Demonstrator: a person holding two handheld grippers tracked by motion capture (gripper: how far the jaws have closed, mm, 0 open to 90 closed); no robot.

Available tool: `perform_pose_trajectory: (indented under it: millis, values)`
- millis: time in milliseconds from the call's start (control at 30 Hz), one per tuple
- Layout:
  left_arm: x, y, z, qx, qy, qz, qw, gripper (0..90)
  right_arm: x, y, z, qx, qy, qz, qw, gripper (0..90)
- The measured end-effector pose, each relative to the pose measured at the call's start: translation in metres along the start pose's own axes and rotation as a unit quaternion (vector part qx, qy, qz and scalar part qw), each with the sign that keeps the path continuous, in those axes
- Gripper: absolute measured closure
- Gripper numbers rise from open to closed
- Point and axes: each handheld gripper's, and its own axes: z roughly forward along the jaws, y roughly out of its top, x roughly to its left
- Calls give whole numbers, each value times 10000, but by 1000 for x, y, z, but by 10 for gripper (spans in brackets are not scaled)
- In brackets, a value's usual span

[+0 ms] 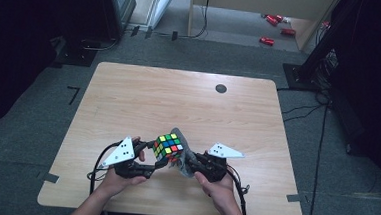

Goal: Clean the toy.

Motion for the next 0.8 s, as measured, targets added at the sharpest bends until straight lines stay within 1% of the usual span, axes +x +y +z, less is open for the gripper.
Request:
perform_pose_trajectory:
  millis: [33,67,167,200,233,300,367,400,433,467,533,600,633,667,733,767,800]
  values:
    - [0,0,0,15,22,44,10000,344,0,1,0,5,-21,-59,10000,736]
    - [0,-1,1,36,4,71,10000,344,0,3,-2,-46,-56,-103,9999,736]
    - [-3,-3,5,148,-79,164,9997,344,-3,9,-12,-424,-85,55,9991,736]
    - [-4,-3,6,160,-71,178,9997,344,-3,9,-13,-444,-109,57,9989,737]
    - [-5,-3,6,176,-63,190,9996,344,-3,8,-12,-415,-137,23,9990,738]
    - [-4,-3,6,177,-31,193,9997,344,-3,4,-9,-320,-116,98,9994,738]
    - [-4,-2,4,173,55,210,9996,344,-3,-1,-4,-139,-136,120,9997,736]
    - [-3,-2,4,166,86,210,9996,344,-2,-2,-1,-16,-216,58,9997,735]
    - [-2,-2,3,170,124,220,9995,344,0,-2,-1,53,-367,-49,9993,734]
    - [-2,-2,3,195,158,244,9994,344,1,-1,-2,29,-489,-110,9987,734]
    - [-2,-3,4,303,231,316,9988,344,1,4,-8,-182,-640,-60,9978,734]
    - [-2,-6,8,485,299,386,9976,344,3,12,-18,-431,-823,-104,9956,734]
    - [-2,-8,10,591,337,408,9968,344,4,15,-22,-548,-870,-133,9946,734]
    - [-3,-9,13,697,367,438,9959,344,6,17,-25,-647,-890,-165,9938,734]
    - [-5,-12,19,900,422,495,9938,344,11,21,-29,-790,-807,-268,9932,732]
    - [-6,-13,21,975,433,519,9929,344,16,22,-28,-820,-829,-343,9926,732]
    - [-7,-14,23,1033,426,533,9923,344,21,22,-26,-793,-887,-454,9919,732]
